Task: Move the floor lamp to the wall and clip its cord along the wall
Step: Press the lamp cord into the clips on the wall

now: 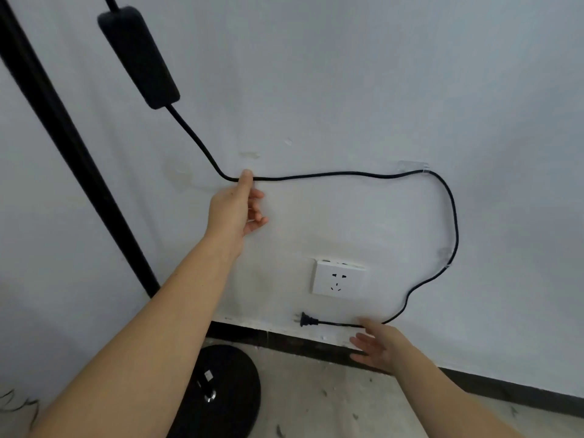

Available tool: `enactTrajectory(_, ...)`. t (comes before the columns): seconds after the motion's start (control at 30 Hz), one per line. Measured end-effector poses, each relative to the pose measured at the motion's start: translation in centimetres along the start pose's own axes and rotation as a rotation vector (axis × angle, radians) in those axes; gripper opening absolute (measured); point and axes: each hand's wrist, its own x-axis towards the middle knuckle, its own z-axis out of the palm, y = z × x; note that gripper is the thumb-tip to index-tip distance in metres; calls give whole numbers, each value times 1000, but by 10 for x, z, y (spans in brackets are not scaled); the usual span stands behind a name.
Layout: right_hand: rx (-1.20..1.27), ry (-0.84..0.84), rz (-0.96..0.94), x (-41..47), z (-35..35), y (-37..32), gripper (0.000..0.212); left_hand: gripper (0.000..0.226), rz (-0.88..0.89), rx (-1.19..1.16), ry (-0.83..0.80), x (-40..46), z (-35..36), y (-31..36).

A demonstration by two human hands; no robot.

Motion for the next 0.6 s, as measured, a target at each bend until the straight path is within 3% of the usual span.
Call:
enactTrajectory(0.13, 1, 3, -17, -11, -10, -4, 10, 36, -74, -44, -67, -1, -3, 6)
enactTrajectory(0.3, -3, 13, -48, -29, -15, -10, 25, 36, -204, -114, -181, -4, -13, 11)
enactTrajectory(0.4, -14, 12, -44, -41, -17, -12, 29, 39, -133, -12, -175, -5, -16, 10)
enactTrajectory(0.6, -68, -19, -90, -56, -21, -14, 24, 37, 28, 48, 0, -11, -6, -1)
